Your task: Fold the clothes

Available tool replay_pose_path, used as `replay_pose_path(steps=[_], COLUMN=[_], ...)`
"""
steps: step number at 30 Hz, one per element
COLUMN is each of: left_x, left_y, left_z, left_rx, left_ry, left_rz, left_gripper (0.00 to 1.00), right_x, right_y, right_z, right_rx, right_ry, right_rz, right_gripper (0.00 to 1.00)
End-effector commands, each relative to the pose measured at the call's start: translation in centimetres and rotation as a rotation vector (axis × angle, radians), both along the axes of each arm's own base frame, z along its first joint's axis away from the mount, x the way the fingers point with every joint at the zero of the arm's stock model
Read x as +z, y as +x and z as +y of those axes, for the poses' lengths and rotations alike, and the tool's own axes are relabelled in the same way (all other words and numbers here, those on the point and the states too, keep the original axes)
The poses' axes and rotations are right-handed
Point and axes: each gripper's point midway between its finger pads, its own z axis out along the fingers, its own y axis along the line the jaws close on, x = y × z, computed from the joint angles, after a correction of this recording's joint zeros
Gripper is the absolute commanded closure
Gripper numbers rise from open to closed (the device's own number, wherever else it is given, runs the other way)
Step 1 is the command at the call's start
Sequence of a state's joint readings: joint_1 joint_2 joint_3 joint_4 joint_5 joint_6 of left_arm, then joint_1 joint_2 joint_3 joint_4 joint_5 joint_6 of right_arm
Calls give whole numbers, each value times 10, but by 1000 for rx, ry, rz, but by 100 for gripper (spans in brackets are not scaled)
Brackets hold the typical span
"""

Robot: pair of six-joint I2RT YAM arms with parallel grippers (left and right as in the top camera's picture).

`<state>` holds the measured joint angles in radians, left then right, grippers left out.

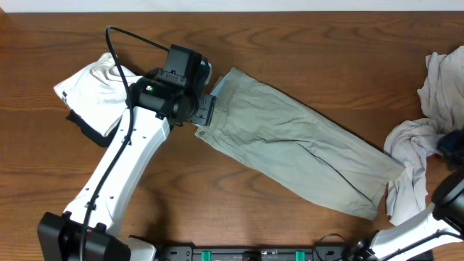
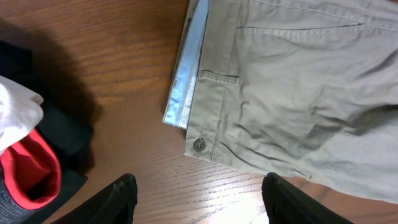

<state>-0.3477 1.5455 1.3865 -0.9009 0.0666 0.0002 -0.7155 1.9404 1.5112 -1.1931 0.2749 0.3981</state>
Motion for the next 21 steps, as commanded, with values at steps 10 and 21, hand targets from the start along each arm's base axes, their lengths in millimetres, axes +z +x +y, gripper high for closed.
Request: replay_pose_path(steps=[10, 21], left_x=[8, 7], left_y=[3, 1], left_z=[4, 5], left_rx=[7, 7], left_ry=[9, 12], left_rz=[-25, -18], left_gripper=[33, 33], right_x=[34, -25], right_y=[102, 74], right_z=[139, 219], right_rx=[538, 701], right_ry=[589, 457], right_rz=[-475, -52], right_gripper=[60, 99])
